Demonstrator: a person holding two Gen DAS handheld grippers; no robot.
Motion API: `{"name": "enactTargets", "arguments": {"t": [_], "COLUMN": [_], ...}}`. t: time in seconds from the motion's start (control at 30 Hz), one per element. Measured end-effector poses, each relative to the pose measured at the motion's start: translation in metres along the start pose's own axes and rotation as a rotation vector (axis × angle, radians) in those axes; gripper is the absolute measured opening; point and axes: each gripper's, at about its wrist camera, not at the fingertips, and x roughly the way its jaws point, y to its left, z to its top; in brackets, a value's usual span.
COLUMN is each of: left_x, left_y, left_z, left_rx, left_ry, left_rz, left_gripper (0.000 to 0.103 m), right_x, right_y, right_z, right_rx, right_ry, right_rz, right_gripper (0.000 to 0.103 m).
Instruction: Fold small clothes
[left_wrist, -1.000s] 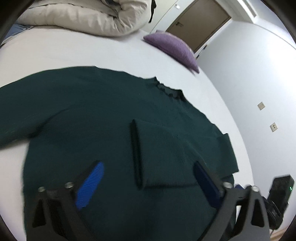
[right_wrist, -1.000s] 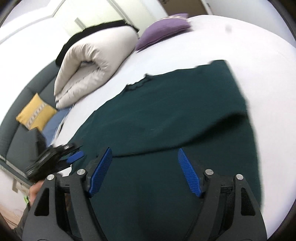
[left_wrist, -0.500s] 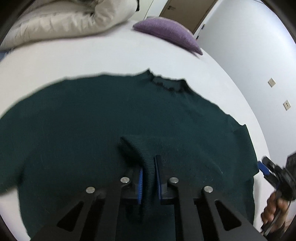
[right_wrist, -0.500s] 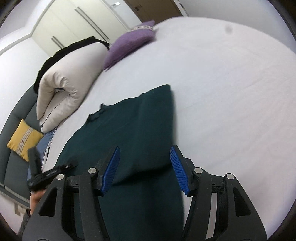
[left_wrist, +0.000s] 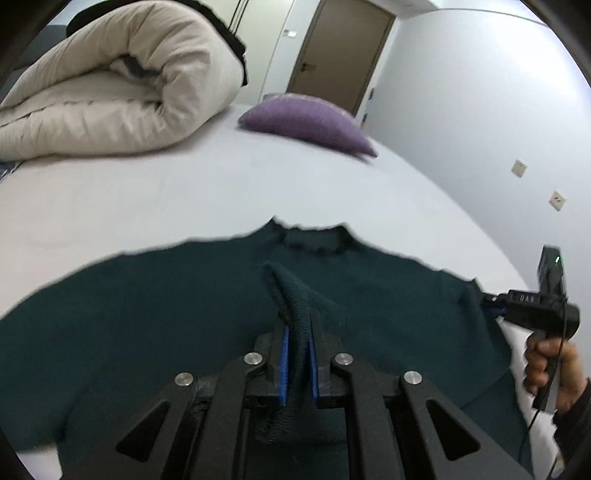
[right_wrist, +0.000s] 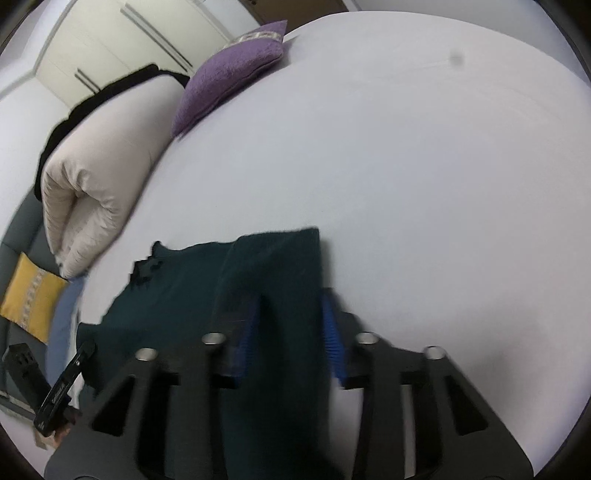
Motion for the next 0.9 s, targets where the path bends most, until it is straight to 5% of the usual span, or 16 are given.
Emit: {"name": "enactTargets", "arguments": {"t": [0.3,0.47,0.57,0.67,0.9], "left_x": [-0.035,0.015,0.016,0.018,0.023], "left_y": [0.011,0.032,0.042,0.047,0.065], "left_z": [0.004,-0.013,-0.011,-0.011,-0.012], "left_rx": [-0.030,-0.086,-0.135,-0.152,-0.226], "left_ry": [-0.184,0.021,0.031,0.032,0.034], "left_rz": [0.043,0.076,0.044,0.024,-0.035], "left_gripper": [0.009,0.009,0.010,0.010,0.014], "right_x": [-0.007,0.027,0.026,0.014,-0.044], "right_y": [0.002,-0.008,-0.019,-0.021,0.016], "right_z": [0.015,0.016,0.020,0.020,-0.030], "right_rx": [-0.039,-0.007,0.070,0.101,-0.093], "right_ry": [-0.093,-0.034,-0.041,-0.045,-0.105], "right_rz": [0.011,-0.006,0.061,0.040,0.027], "right_gripper": [0.006,0.006,0.010,0.018,0.021]}}
